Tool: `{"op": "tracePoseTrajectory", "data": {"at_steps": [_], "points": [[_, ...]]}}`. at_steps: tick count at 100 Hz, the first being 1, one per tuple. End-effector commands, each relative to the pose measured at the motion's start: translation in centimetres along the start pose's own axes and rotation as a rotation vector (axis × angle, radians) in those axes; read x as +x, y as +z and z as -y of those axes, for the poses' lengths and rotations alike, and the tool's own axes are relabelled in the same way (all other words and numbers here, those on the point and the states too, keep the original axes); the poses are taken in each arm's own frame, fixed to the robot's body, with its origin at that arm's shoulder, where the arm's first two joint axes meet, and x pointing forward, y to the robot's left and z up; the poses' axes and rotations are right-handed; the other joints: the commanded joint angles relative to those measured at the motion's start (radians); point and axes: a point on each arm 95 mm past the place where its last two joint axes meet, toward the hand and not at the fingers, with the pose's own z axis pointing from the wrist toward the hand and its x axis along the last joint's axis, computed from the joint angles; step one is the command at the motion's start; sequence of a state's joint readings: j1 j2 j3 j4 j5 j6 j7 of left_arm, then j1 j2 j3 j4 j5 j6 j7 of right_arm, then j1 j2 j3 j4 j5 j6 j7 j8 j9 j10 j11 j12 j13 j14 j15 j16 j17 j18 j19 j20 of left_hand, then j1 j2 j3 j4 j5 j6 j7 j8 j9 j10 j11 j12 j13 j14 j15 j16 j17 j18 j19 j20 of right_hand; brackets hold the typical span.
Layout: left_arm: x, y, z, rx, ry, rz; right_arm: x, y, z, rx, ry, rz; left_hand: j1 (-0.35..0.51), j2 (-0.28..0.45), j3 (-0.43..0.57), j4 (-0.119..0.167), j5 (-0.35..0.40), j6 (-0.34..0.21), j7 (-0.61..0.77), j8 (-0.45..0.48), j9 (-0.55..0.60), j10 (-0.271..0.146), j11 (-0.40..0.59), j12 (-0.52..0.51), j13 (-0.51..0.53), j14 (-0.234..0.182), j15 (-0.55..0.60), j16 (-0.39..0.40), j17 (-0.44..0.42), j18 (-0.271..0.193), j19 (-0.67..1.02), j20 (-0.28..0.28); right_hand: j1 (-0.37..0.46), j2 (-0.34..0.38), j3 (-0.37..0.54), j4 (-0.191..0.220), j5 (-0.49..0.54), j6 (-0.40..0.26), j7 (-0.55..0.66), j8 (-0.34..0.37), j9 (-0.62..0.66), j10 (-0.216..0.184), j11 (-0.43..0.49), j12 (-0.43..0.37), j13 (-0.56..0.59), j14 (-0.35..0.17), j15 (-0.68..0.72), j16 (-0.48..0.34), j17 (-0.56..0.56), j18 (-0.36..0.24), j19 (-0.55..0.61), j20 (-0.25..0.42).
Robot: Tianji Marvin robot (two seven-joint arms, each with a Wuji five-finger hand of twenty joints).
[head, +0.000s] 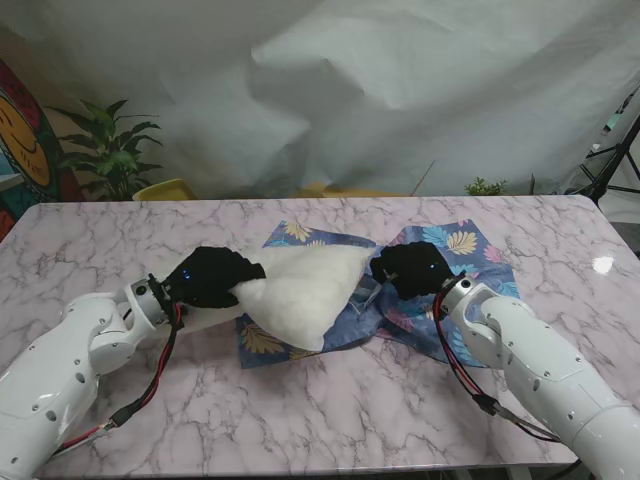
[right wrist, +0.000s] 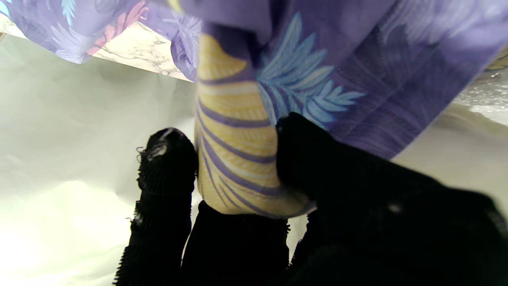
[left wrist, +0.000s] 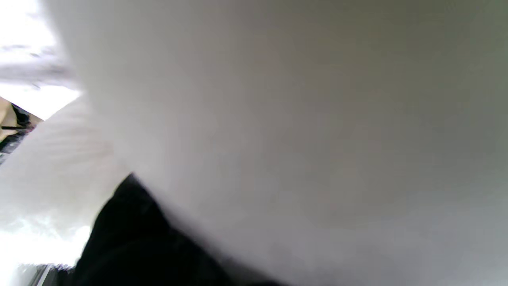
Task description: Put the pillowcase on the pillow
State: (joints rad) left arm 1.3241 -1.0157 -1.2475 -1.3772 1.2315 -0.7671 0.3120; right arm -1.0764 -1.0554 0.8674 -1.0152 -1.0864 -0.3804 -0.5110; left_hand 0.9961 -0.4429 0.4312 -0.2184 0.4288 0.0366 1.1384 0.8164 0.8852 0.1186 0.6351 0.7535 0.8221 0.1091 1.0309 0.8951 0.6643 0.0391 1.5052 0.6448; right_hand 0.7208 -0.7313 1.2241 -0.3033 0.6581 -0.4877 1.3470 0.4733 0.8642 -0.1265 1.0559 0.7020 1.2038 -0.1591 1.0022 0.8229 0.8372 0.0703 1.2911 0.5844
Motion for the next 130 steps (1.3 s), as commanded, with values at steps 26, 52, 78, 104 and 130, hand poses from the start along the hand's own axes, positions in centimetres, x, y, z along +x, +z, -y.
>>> {"op": "tracePoseTrajectory", "data": {"at_steps": [26,52,78,104,130], "points": [[0.0,0.3,0.6,-0.092,-0.021,-0.013,0.0,0.0,0.1,-0.005,-0.045,-0.015,0.117,0.104,0.113,0.03,0.05,-0.11,0.154,0.055,0.091,-0.023,0.127,0.066,0.056,-0.048,0.043,0.045,-0.015,-0.131,0.038,0.064,0.023,-0.007,0.054,0.01,0.012,0.011,0.041,-0.024,0.006,0.004,-0.007,0.002,0.035,-0.017,-0.015,0.01,0.01,-0.018,0.0,0.012],[0.0,2.9,0.0,-0.088,-0.034,-0.045,1.9,-0.2,0.0,-0.022,-0.069,-0.085,0.123,0.108,0.099,0.03,0.045,-0.105,0.155,0.053,0.089,-0.022,0.132,0.07,0.057,-0.048,0.044,0.051,-0.015,-0.132,0.037,0.071,0.02,-0.007,0.055,0.009,0.012,0.005,0.042,-0.028,0.007,0.003,-0.007,0.0,0.039,-0.02,-0.022,0.008,0.01,-0.026,0.001,0.013],[-0.3,4.6,0.0,-0.148,-0.057,-0.08,3.3,-0.8,-0.8,-0.054,-0.091,-0.138,0.128,0.112,0.088,0.032,0.04,-0.099,0.155,0.05,0.087,-0.021,0.136,0.07,0.055,-0.045,0.043,0.055,-0.02,-0.129,0.036,0.076,0.019,-0.006,0.054,0.009,0.011,0.002,0.042,-0.031,0.008,0.001,-0.008,-0.001,0.041,-0.022,-0.027,0.008,0.011,-0.028,0.001,0.014],[-0.4,6.0,-0.5,-0.187,-0.033,-0.078,4.4,-0.5,-1.5,-0.075,-0.083,-0.174,0.158,0.131,0.036,0.045,0.027,-0.085,0.158,0.043,0.078,-0.015,0.144,0.061,0.054,-0.041,0.037,0.055,-0.015,-0.121,0.034,0.08,0.018,-0.003,0.051,0.009,0.009,0.001,0.043,-0.034,0.008,0.003,-0.011,-0.004,0.045,-0.025,-0.032,0.008,0.014,-0.029,0.0,0.013],[-0.5,7.7,-0.7,-0.182,0.022,0.027,5.4,-0.9,-1.9,-0.09,-0.072,-0.201,0.224,0.178,-0.086,0.074,0.004,-0.048,0.152,0.04,0.056,0.002,0.176,0.036,0.053,-0.031,0.053,0.032,0.0,-0.114,0.069,0.052,0.017,0.002,0.047,0.009,0.003,0.002,0.044,-0.035,0.006,0.003,-0.011,-0.004,0.048,-0.029,-0.035,0.009,0.019,-0.03,-0.001,0.012]]}}
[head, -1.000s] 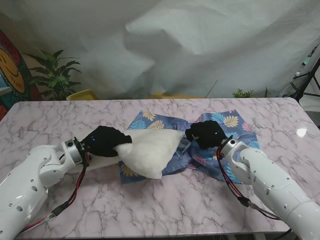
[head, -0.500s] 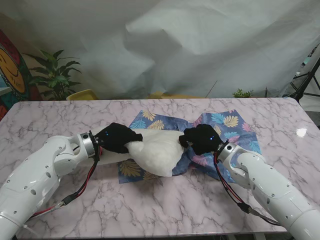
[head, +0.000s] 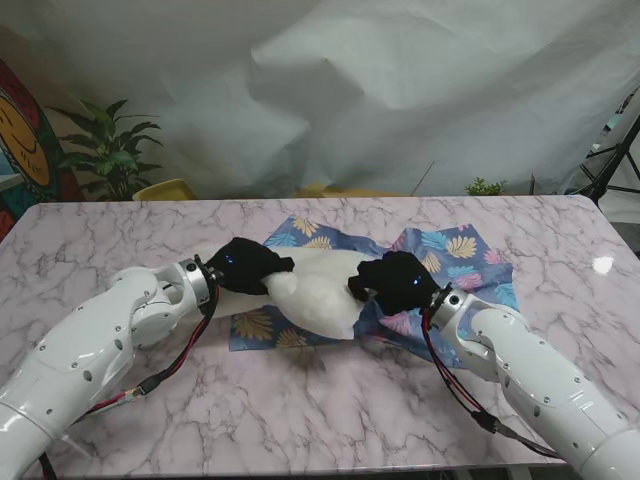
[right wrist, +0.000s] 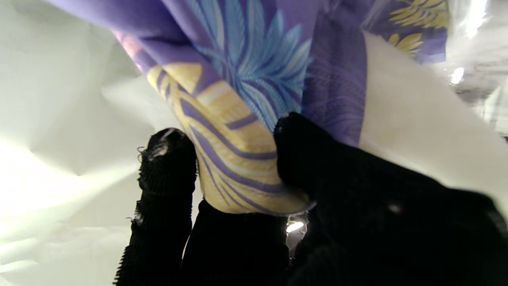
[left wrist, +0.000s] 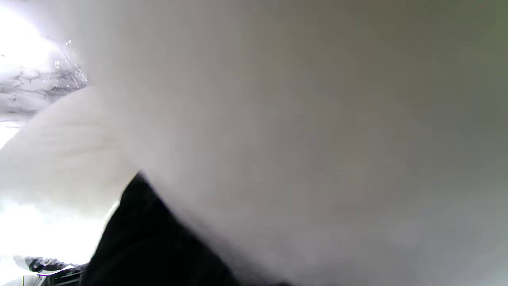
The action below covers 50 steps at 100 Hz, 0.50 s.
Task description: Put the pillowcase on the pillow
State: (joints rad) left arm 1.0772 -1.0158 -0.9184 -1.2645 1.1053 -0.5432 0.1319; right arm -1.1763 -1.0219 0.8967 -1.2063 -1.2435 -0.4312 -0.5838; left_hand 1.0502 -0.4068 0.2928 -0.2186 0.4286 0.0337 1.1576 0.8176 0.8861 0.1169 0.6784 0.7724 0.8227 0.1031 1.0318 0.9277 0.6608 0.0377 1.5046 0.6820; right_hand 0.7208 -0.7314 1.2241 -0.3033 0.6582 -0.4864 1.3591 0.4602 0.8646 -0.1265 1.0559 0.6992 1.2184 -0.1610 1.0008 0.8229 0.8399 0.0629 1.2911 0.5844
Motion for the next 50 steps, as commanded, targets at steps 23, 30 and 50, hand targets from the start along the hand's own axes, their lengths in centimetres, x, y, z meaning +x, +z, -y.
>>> {"op": "tracePoseTrajectory", "data": {"at_steps": [23,30,50], "points": [[0.2,1.9,1.0,0.013,-0.011,0.034,1.1,-0.6,-0.1,0.008,0.012,-0.027,0.215,0.173,-0.033,0.094,-0.007,-0.027,0.131,0.034,0.045,0.01,0.146,0.008,0.054,-0.025,0.064,-0.011,0.015,-0.119,0.092,-0.009,0.018,0.004,0.044,0.01,0.002,0.001,0.034,-0.024,0.006,0.004,-0.01,-0.001,0.036,-0.03,-0.038,0.008,0.019,-0.023,-0.002,0.011],[0.2,2.0,1.1,0.009,-0.007,0.049,1.3,-0.8,-0.2,0.01,0.013,-0.031,0.216,0.177,-0.038,0.095,-0.01,-0.024,0.13,0.035,0.044,0.009,0.147,0.008,0.056,-0.027,0.065,-0.012,0.018,-0.117,0.093,-0.009,0.018,0.004,0.043,0.01,0.002,0.001,0.034,-0.025,0.006,0.005,-0.011,-0.001,0.037,-0.031,-0.039,0.008,0.02,-0.023,-0.002,0.011],[-0.5,2.4,0.5,-0.019,-0.045,0.108,1.8,-1.4,-0.6,0.018,0.026,-0.04,0.222,0.189,-0.05,0.097,-0.017,-0.013,0.127,0.036,0.04,0.011,0.149,0.008,0.059,-0.03,0.062,-0.014,0.028,-0.117,0.091,-0.013,0.016,0.006,0.042,0.01,0.0,0.004,0.035,-0.027,0.007,0.005,-0.011,-0.003,0.044,-0.035,-0.046,0.006,0.025,-0.021,-0.002,0.01]]}}
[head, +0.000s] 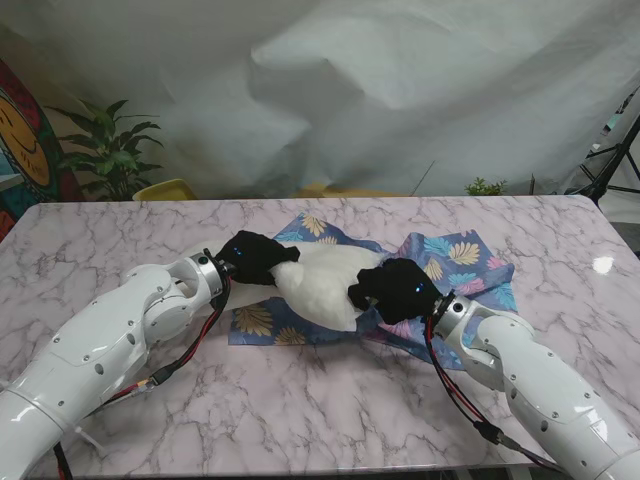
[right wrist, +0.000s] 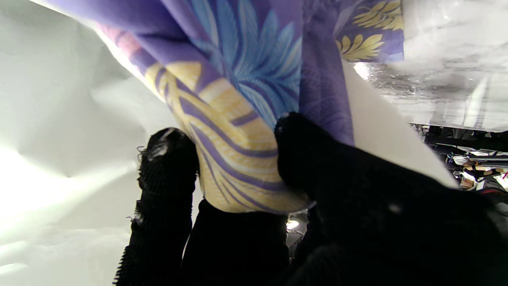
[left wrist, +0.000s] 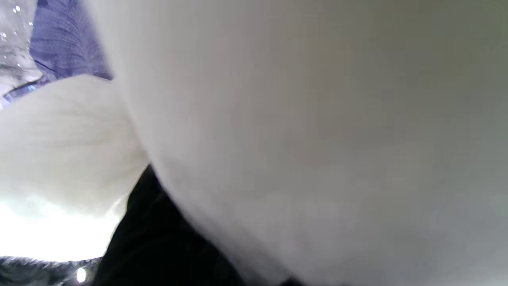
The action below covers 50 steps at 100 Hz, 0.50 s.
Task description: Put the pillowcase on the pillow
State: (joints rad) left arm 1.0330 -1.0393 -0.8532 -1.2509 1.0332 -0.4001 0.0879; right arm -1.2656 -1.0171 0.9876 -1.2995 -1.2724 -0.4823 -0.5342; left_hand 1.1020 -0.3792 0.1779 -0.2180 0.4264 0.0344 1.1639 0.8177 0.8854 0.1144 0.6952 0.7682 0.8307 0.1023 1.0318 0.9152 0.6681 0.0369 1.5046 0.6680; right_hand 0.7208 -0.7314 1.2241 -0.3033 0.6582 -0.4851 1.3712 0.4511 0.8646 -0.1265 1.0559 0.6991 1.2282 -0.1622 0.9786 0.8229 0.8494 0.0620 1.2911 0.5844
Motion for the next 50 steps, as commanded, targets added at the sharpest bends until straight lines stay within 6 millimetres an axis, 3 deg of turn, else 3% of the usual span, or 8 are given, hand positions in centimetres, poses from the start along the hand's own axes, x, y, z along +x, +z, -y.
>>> {"op": "tracePoseTrajectory", "data": {"at_steps": [1,25,50], "points": [[-0.3,0.6,0.0,-0.009,-0.014,0.012,0.6,-0.3,0.1,0.012,0.005,-0.015,0.171,0.16,0.064,0.096,-0.015,-0.013,0.121,0.036,0.041,0.014,0.133,0.012,0.051,-0.029,0.063,-0.002,0.022,-0.116,0.091,0.001,0.016,0.006,0.042,0.01,0.0,0.002,0.023,-0.018,0.007,0.005,-0.011,-0.002,0.035,-0.035,-0.024,0.006,0.015,-0.02,-0.002,0.01],[-0.2,1.5,-1.5,-0.047,-0.056,0.06,1.1,-0.8,-0.6,0.036,0.03,-0.027,0.178,0.176,0.033,0.103,-0.021,0.008,0.114,0.025,0.041,0.021,0.138,0.007,0.062,-0.028,0.067,-0.004,0.037,-0.116,0.099,-0.005,0.013,0.01,0.038,0.009,-0.003,0.003,0.023,-0.022,0.007,0.008,-0.012,-0.004,0.044,-0.04,-0.038,0.003,0.018,-0.018,-0.002,0.009],[1.0,2.5,-2.7,-0.084,-0.089,0.024,1.5,0.5,-1.2,0.022,0.077,-0.055,0.189,0.204,-0.043,0.129,-0.02,0.043,0.082,-0.009,0.052,0.031,0.159,-0.013,0.084,-0.03,0.077,-0.008,0.06,-0.115,0.118,-0.014,0.009,0.019,0.027,0.01,-0.01,0.003,0.02,-0.03,0.006,0.01,-0.016,-0.006,0.05,-0.047,-0.055,-0.002,0.018,-0.017,-0.006,0.007]]}}
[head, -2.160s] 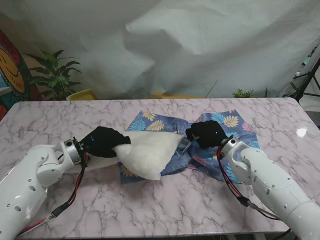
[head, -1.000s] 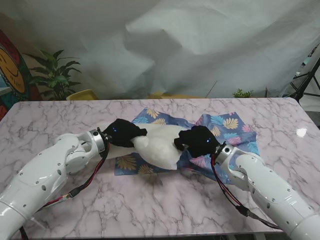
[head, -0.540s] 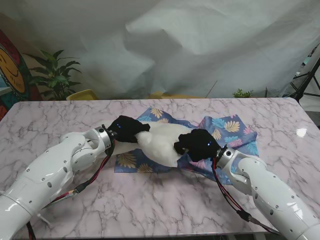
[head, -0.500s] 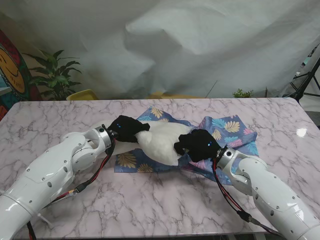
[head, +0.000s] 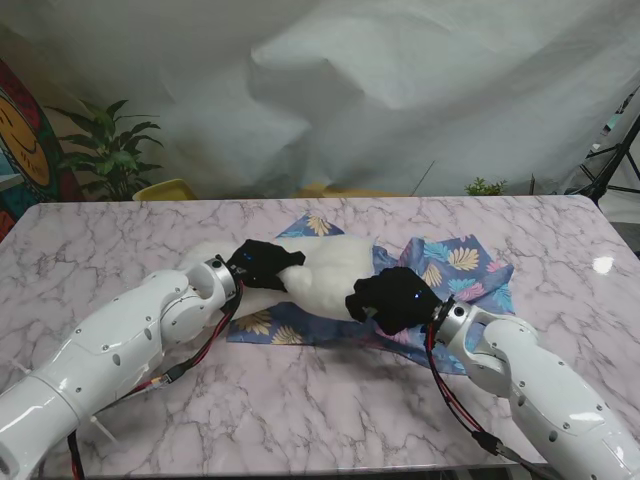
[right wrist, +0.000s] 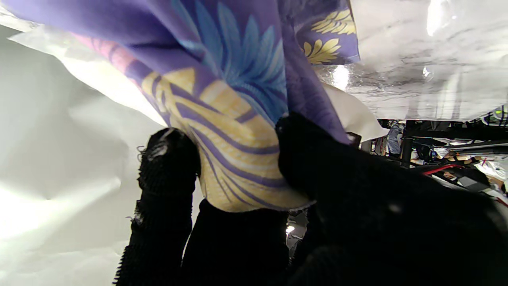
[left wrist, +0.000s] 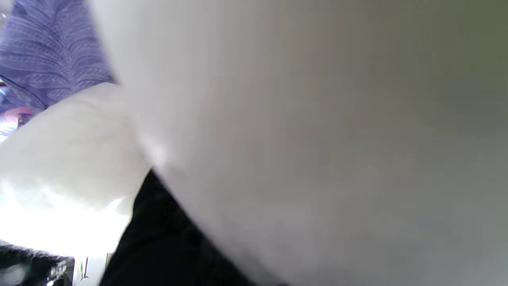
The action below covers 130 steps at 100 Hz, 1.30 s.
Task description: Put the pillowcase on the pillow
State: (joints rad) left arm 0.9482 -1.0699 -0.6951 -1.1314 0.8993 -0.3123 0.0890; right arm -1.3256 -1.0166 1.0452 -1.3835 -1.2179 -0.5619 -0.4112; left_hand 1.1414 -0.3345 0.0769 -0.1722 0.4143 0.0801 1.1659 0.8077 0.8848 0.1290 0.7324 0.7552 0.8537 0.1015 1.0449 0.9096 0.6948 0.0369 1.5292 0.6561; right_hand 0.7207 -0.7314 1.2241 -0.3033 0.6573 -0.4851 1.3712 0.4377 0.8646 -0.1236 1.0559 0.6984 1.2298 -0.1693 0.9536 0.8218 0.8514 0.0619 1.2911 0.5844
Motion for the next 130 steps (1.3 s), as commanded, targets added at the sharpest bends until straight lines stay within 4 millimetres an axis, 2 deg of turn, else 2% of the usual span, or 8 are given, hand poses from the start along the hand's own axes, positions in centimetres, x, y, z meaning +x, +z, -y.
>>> {"op": "tracePoseTrajectory", "data": {"at_steps": [1,43,68,103,112,122,126,130], "points": [[0.7,0.6,-0.3,-0.023,-0.003,-0.018,0.2,0.9,-0.5,-0.02,-0.002,-0.016,0.15,0.16,0.056,0.084,-0.007,-0.001,0.079,-0.001,0.054,0.017,0.123,-0.002,0.064,-0.03,0.065,-0.003,0.036,-0.115,0.095,-0.003,0.009,0.019,0.026,0.009,-0.01,0.003,0.02,-0.016,0.006,0.008,-0.016,-0.005,0.049,-0.04,-0.031,-0.001,0.017,-0.017,-0.006,0.007],[2.1,2.0,-1.7,-0.061,-0.068,0.033,1.2,2.8,-1.0,-0.034,0.073,-0.072,0.15,0.199,-0.023,0.124,0.007,0.114,0.004,-0.068,0.112,0.014,0.169,-0.042,0.151,-0.054,0.084,-0.032,0.144,-0.118,0.129,-0.047,0.012,0.03,0.015,0.013,-0.019,0.01,0.022,-0.025,0.002,0.014,-0.019,-0.007,0.062,-0.045,-0.046,-0.002,0.027,-0.013,-0.001,0.005],[3.3,2.3,-2.0,-0.086,-0.048,-0.035,0.5,4.1,-1.1,-0.058,0.049,-0.065,0.149,0.204,-0.042,0.131,0.008,0.078,0.0,-0.07,0.102,0.009,0.173,-0.045,0.126,-0.051,0.088,-0.034,0.108,-0.122,0.133,-0.054,0.006,0.028,0.012,0.013,-0.019,0.001,0.022,-0.031,0.006,0.006,-0.023,-0.012,0.062,-0.047,-0.065,-0.007,0.018,-0.019,-0.011,-0.001],[4.0,0.0,-3.7,-0.134,-0.033,-0.137,-3.4,6.0,0.3,-0.058,-0.047,-0.004,0.149,0.201,-0.054,0.134,0.01,0.041,0.003,-0.063,0.093,0.001,0.173,-0.043,0.103,-0.046,0.092,-0.03,0.072,-0.124,0.135,-0.05,-0.033,-0.005,0.019,0.011,-0.009,-0.035,-0.011,-0.072,0.034,-0.026,-0.08,-0.056,0.056,-0.038,-0.174,-0.082,-0.101,0.04,-0.073,-0.029],[4.1,-0.3,-4.2,-0.133,-0.043,-0.154,-3.9,6.3,0.6,-0.058,-0.087,0.007,0.149,0.199,-0.055,0.135,0.01,0.036,0.005,-0.062,0.093,0.0,0.174,-0.042,0.101,-0.046,0.093,-0.028,0.068,-0.125,0.137,-0.048,-0.196,-0.04,0.027,-0.008,-0.069,-0.024,-0.022,-0.156,-0.007,-0.016,-0.123,-0.09,0.02,-0.033,-0.255,-0.111,-0.144,0.058,-0.096,-0.047],[4.3,-0.6,-4.7,-0.128,-0.052,-0.171,-4.4,6.5,0.7,-0.043,-0.139,0.02,0.149,0.2,-0.057,0.135,0.008,0.032,0.006,-0.061,0.091,-0.001,0.174,-0.04,0.098,-0.045,0.094,-0.026,0.064,-0.125,0.137,-0.046,-0.348,-0.013,-0.034,-0.045,-0.136,0.063,-0.088,-0.207,-0.1,-0.015,-0.158,-0.136,-0.051,-0.022,-0.399,-0.174,-0.218,0.093,-0.142,-0.07],[4.3,-0.7,-4.8,-0.127,-0.053,-0.173,-4.6,6.4,0.7,-0.033,-0.15,0.027,0.149,0.202,-0.057,0.134,0.008,0.031,0.007,-0.061,0.091,-0.002,0.175,-0.04,0.098,-0.046,0.095,-0.026,0.063,-0.125,0.136,-0.046,-0.44,0.03,-0.045,-0.01,-0.142,0.123,-0.166,-0.164,-0.136,-0.007,-0.176,-0.16,-0.092,-0.009,-0.45,-0.206,-0.26,0.116,-0.166,-0.081],[4.3,-0.7,-4.9,-0.127,-0.055,-0.173,-4.6,6.1,0.7,-0.002,-0.145,0.032,0.149,0.202,-0.058,0.134,0.008,0.03,0.007,-0.061,0.091,-0.003,0.175,-0.04,0.097,-0.046,0.095,-0.026,0.063,-0.125,0.136,-0.046,-0.546,0.076,-0.063,0.098,-0.17,0.188,-0.293,-0.019,-0.193,0.009,-0.212,-0.189,-0.17,0.025,-0.525,-0.257,-0.331,0.151,-0.208,-0.092]]}}
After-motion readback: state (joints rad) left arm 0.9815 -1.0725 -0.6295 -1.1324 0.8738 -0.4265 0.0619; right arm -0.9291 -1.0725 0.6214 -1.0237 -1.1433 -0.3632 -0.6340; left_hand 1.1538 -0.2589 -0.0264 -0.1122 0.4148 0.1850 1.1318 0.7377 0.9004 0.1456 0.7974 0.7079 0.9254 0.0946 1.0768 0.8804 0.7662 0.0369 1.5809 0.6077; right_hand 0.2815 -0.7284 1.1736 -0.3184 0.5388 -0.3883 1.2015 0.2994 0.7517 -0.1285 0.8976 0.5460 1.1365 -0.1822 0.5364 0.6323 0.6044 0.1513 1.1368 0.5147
